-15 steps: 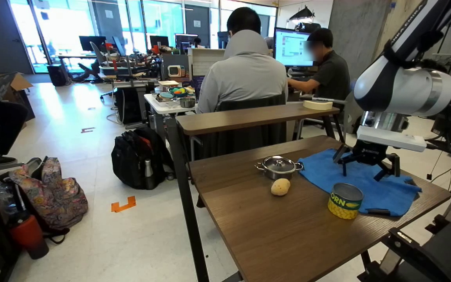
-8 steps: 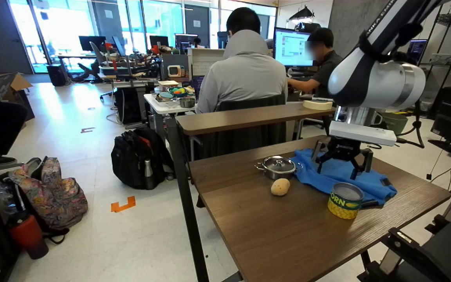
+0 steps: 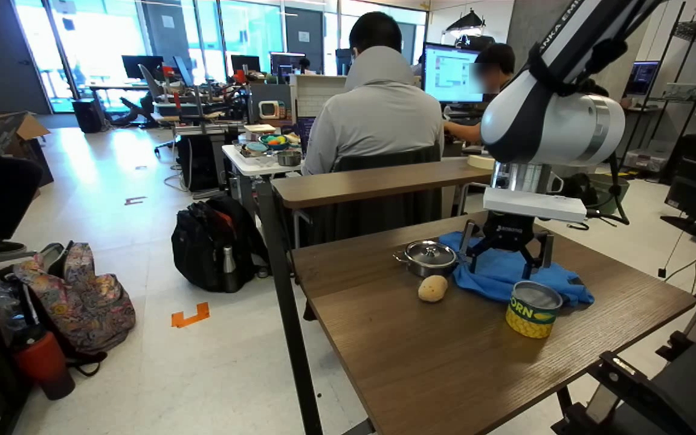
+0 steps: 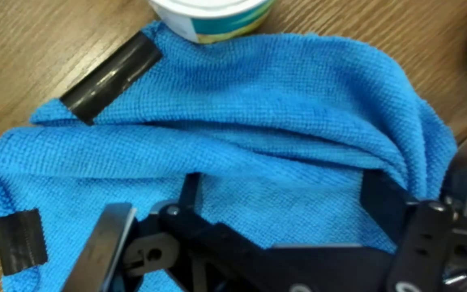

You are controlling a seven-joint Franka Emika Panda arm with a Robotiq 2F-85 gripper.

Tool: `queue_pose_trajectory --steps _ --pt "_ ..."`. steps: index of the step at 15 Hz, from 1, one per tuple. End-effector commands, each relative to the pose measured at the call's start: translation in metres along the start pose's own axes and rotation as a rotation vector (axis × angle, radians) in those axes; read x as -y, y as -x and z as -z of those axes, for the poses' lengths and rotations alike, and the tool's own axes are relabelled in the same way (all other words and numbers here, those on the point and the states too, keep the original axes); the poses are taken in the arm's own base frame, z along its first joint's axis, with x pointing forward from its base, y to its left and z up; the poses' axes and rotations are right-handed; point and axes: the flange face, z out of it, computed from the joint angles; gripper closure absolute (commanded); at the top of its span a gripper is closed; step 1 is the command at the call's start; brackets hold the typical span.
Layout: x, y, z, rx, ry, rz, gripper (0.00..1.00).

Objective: Move the blue towel to the left

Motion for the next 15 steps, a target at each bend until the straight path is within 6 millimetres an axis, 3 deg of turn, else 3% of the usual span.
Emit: queue_pose_trajectory --steps 1,6,11,12,13,15 --pt "0.002 0.001 0.006 0.003 0.01 -0.013 0.0" --pt "-0.03 0.027 0.036 -0.001 0.002 -0.099 0.0" --pt "-0.088 0.066 0.085 0.018 -0.021 -0.184 0.0" --pt "-0.094 0.073 0.093 0.021 -0.019 -0.165 0.0" --pt "-0.075 0.047 0.07 0.02 0.007 -0.16 0.0" --pt "-0.087 0.062 0.086 0.024 -0.002 -0.168 0.0"
